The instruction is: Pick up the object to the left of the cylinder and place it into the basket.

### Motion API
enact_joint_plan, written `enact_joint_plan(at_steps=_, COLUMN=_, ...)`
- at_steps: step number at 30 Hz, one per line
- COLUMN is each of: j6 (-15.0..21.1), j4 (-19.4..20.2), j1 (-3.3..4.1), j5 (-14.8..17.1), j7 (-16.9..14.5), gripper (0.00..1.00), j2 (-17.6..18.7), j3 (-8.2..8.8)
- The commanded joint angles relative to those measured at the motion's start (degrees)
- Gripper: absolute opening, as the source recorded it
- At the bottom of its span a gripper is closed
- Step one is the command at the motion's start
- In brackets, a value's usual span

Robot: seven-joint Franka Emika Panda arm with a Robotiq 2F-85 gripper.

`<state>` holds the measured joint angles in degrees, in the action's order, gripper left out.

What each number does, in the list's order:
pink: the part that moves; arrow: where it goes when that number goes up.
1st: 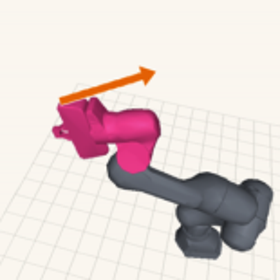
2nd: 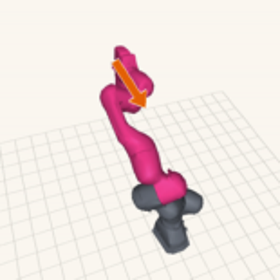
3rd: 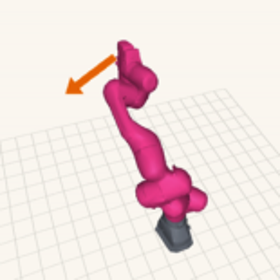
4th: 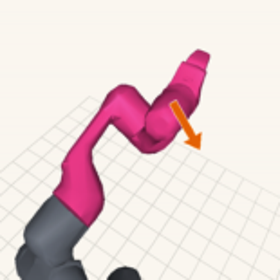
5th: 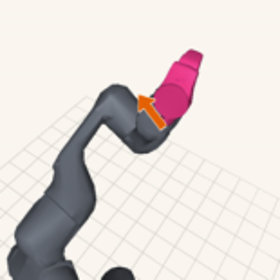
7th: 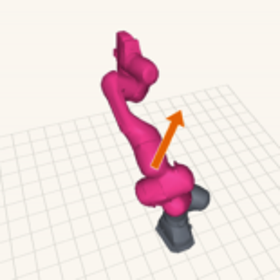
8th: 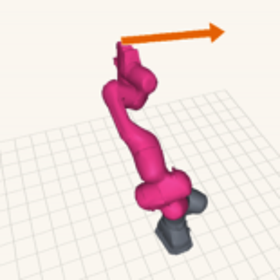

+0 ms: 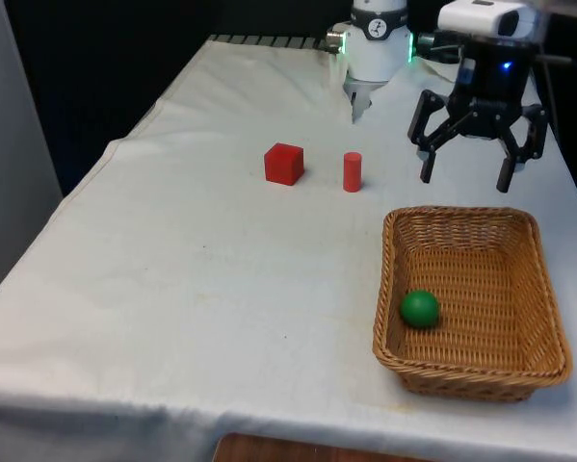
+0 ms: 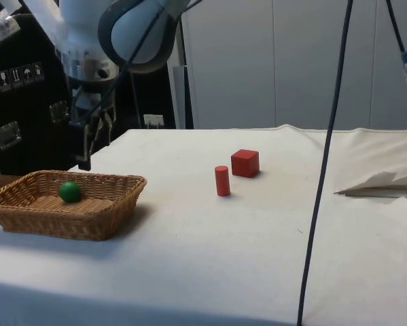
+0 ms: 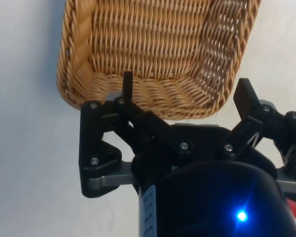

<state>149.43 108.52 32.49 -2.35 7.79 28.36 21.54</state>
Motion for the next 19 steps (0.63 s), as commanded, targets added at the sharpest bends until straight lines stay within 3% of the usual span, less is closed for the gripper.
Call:
enact_joint_plan(at_steps=1, j6=-0.69, j4=0.63, j1=0.63, j5=-0.86, j7=0.57, gripper=1.0, j2=-0.57, j3=0.57)
enact_joint_plan(at_steps=8, j6=-2.92, j4=1.89, j1=0.8, j5=-1.78, j7=0.57, gripper=1.0, j2=-2.01, j3=0.46)
enact_joint_plan(at_steps=9, j6=-2.75, j4=1.32, j1=0.23, j5=-1.15, j7=0.0, gripper=1.0, j2=-1.49, j3=-0.06)
enact_joint_plan(at_steps=10, j6=-3.21, j4=2.46, j1=0.86, j5=-2.06, j7=0.63, gripper=1.0, j2=-2.52, j3=0.46)
enact_joint_plan(at_steps=15, j6=-3.72, j4=4.58, j1=1.15, j5=-2.81, j7=0.74, gripper=1.0, j2=-4.53, j3=0.52)
enact_joint_plan(at_steps=18, j6=-3.84, j4=5.96, j1=1.15, j5=-3.38, j7=0.8, gripper=1.0, j2=-5.73, j3=0.46)
enact_joint_plan(at_steps=19, j6=-3.95, j4=5.67, j1=0.63, j5=-2.64, j7=0.11, gripper=1.0, j2=-5.56, j3=-0.06)
